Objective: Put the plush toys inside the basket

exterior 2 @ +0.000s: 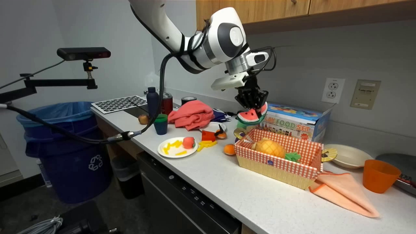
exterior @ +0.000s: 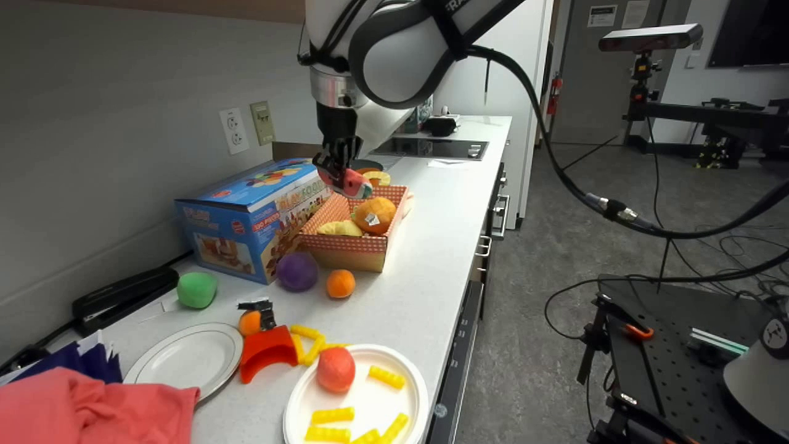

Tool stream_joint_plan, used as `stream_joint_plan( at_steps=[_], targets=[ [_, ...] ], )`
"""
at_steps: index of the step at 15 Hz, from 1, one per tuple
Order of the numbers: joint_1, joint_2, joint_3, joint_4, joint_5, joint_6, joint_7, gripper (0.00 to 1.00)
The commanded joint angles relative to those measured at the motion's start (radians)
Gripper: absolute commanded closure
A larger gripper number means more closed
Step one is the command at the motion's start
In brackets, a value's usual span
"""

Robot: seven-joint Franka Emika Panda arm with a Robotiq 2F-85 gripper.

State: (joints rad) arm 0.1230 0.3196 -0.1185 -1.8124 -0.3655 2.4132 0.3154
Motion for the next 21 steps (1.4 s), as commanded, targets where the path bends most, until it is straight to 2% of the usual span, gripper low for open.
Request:
stream_joint_plan(
  at_steps=[1, 2, 3, 4, 5, 13, 15, 21],
  targets=[
    [0.002, 0.066, -0.03, 0.02, -0.046, 0.046, 0.125, 0.97],
    [0.004, 0.083, -0.036, 0.027, -0.042, 0.048, 0.149, 0.89],
    [0.007, 0.095, -0.041, 0.028, -0.036, 0.05, 0.174, 0.64],
    [0.012, 0.103, -0.048, 0.027, -0.038, 0.057, 0.194, 0.64],
    [0.017, 0.106, -0.053, 0.023, -0.042, 0.065, 0.21, 0.59],
    [0.074, 0.017, -0.071, -0.046, -0.126, 0.137, 0.288, 0.0],
    [0.077, -0.019, -0.044, -0.073, -0.123, 0.145, 0.264, 0.0],
    [0.062, -0.108, 0.108, -0.22, 0.027, 0.14, 0.099, 0.0]
  ],
)
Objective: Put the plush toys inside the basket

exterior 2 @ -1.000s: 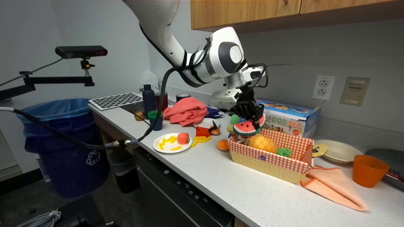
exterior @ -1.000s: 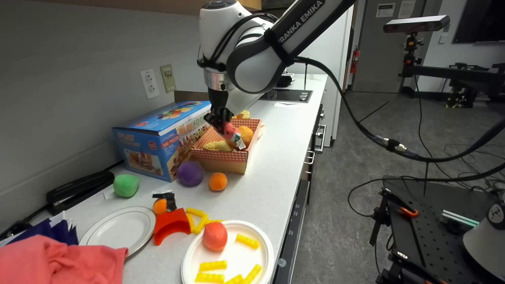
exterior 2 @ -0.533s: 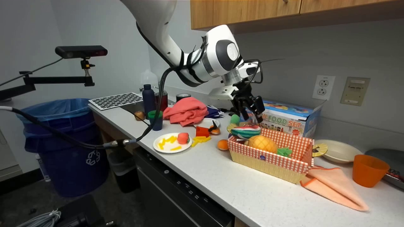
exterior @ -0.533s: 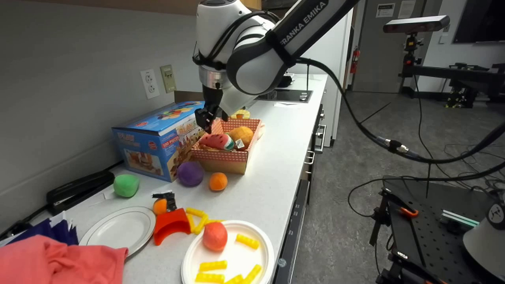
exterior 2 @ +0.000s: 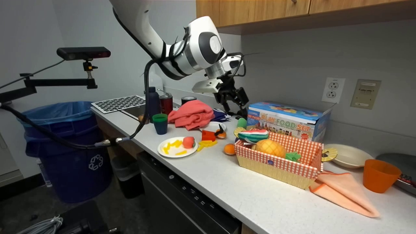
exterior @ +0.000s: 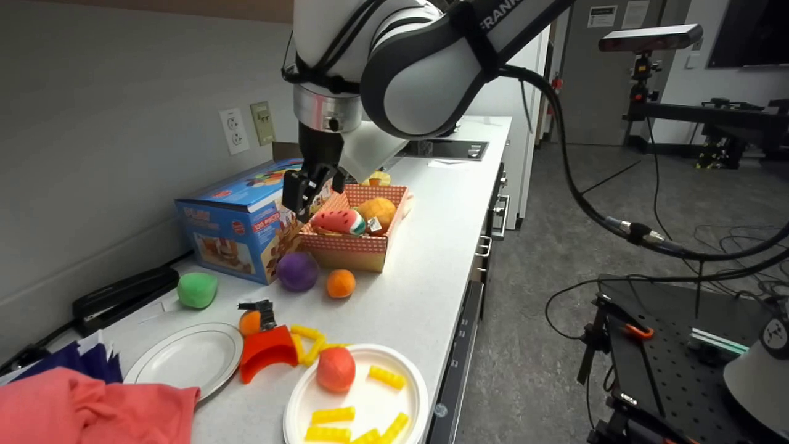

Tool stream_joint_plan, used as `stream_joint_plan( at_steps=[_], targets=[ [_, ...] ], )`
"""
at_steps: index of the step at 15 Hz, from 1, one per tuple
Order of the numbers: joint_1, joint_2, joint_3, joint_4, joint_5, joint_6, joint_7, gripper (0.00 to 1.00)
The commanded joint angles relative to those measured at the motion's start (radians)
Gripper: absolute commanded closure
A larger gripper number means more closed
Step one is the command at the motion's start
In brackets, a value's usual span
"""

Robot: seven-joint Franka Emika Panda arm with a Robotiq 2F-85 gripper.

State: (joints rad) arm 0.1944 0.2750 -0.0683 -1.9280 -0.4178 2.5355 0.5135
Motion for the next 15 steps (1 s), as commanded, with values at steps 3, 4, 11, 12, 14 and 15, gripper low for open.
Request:
stream_joint_plan(
  at_steps=[3, 4, 11, 12, 14, 15],
  targets=[
    [-0.011, -0.07, 0.123, -0.167, 0.173, 0.004, -0.201, 0.0],
    [-0.006, -0.064, 0.133, -0.182, 0.182, 0.004, -0.215, 0.0],
    [-0.022, 0.013, 0.192, -0.196, 0.304, -0.016, -0.426, 0.0],
    [-0.02, 0.021, 0.194, -0.192, 0.306, -0.02, -0.446, 0.0],
    [-0.016, 0.041, 0.201, -0.183, 0.308, -0.031, -0.485, 0.0],
    [-0.015, 0.054, 0.205, -0.177, 0.305, -0.034, -0.502, 0.0]
  ],
)
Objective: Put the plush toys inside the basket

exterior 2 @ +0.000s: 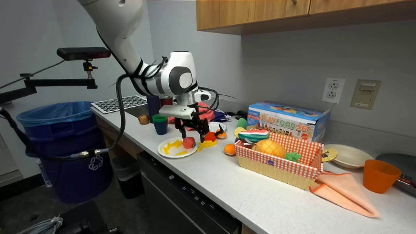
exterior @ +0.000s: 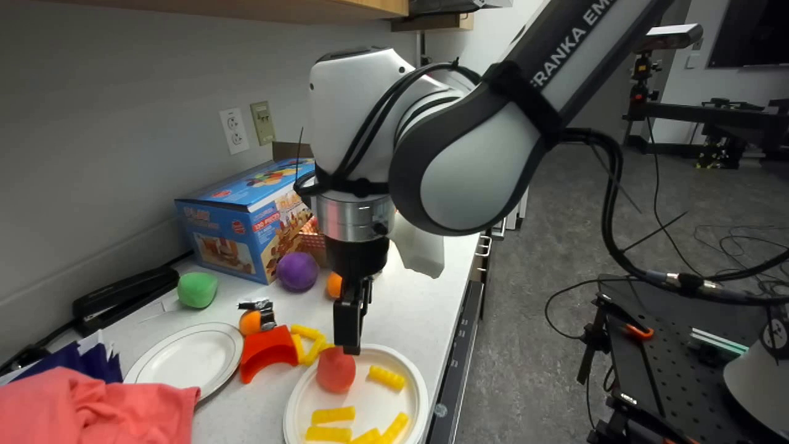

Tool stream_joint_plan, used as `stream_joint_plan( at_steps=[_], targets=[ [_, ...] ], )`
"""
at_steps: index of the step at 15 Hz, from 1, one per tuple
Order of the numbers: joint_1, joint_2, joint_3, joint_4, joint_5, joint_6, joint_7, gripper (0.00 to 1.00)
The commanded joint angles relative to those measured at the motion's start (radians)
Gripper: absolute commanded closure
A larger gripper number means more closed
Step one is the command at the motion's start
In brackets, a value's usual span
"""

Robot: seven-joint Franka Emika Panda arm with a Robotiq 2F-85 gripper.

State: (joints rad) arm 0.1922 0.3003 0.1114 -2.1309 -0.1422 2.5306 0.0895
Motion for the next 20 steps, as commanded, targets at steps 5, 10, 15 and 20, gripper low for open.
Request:
stream_joint_plan(
  at_steps=[5, 10, 15, 20],
  targets=[
    [-0.003, 0.085, 0.043, 0.073, 0.019, -0.041, -0.131, 0.0],
    [0.005, 0.124, 0.057, 0.128, 0.015, -0.072, -0.155, 0.0],
    [0.005, 0.152, 0.062, 0.169, 0.016, -0.107, -0.163, 0.36],
    [0.004, 0.167, 0.059, 0.193, 0.017, -0.126, -0.16, 0.75]
  ],
)
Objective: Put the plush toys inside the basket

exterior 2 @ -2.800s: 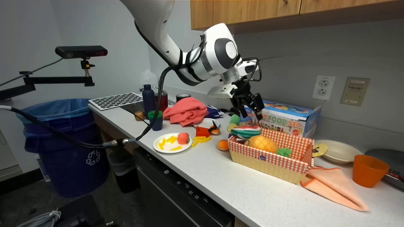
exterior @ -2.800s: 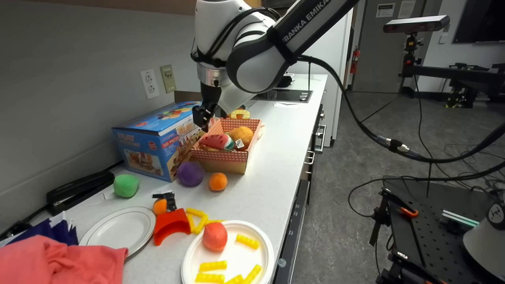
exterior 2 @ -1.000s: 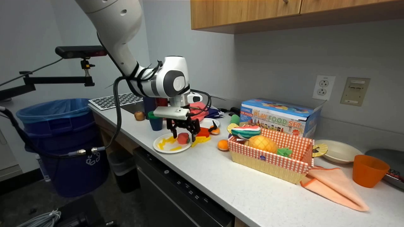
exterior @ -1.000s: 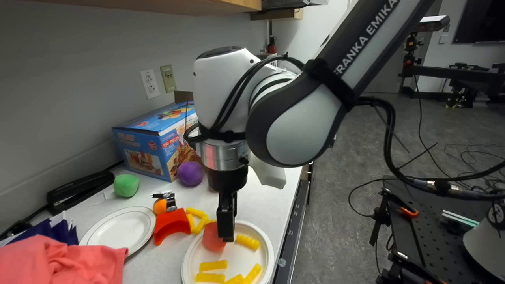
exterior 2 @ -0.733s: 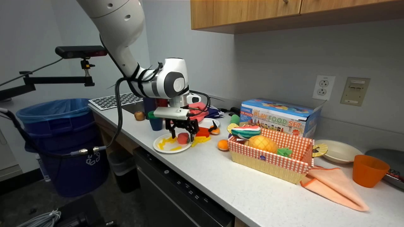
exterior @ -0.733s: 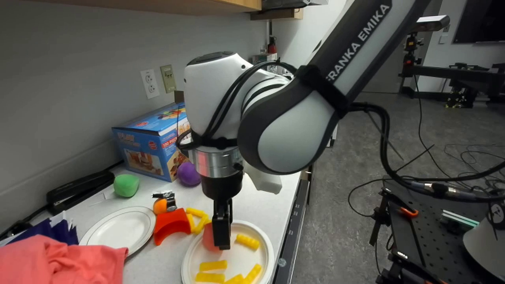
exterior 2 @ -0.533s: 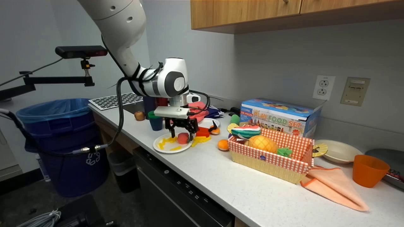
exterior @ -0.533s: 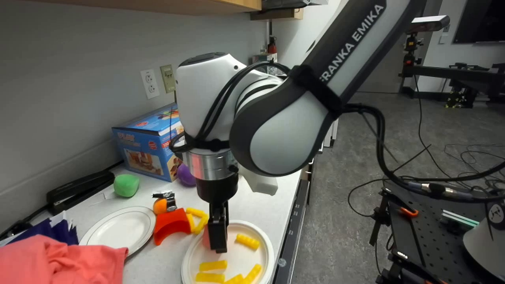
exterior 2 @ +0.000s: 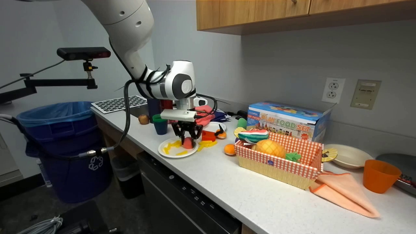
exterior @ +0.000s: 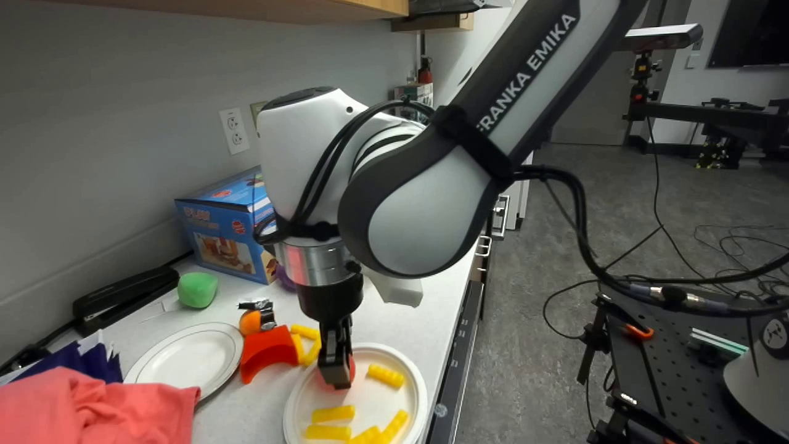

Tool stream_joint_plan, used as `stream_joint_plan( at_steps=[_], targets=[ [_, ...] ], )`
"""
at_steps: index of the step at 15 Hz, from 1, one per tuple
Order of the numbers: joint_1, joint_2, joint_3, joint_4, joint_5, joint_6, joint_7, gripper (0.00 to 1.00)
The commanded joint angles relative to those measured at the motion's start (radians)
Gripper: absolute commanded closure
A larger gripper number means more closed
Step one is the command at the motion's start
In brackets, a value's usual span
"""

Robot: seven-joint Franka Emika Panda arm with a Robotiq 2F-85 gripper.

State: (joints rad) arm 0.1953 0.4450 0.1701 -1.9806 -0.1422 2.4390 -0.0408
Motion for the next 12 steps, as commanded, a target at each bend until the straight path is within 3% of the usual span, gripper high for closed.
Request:
stream_joint_plan(
  at_steps=[1, 4, 8, 12],
  targets=[
    [0.001, 0.018, -0.001, 0.042, 0.015, -0.033, -0.029, 0.83],
    [0.0, -0.016, -0.01, 0.035, 0.007, -0.027, -0.016, 0.98],
    [-0.02, -0.105, -0.032, 0.015, 0.005, -0.003, -0.004, 0.98],
    [-0.044, -0.207, -0.102, 0.003, -0.03, 0.06, 0.05, 0.96]
  ],
)
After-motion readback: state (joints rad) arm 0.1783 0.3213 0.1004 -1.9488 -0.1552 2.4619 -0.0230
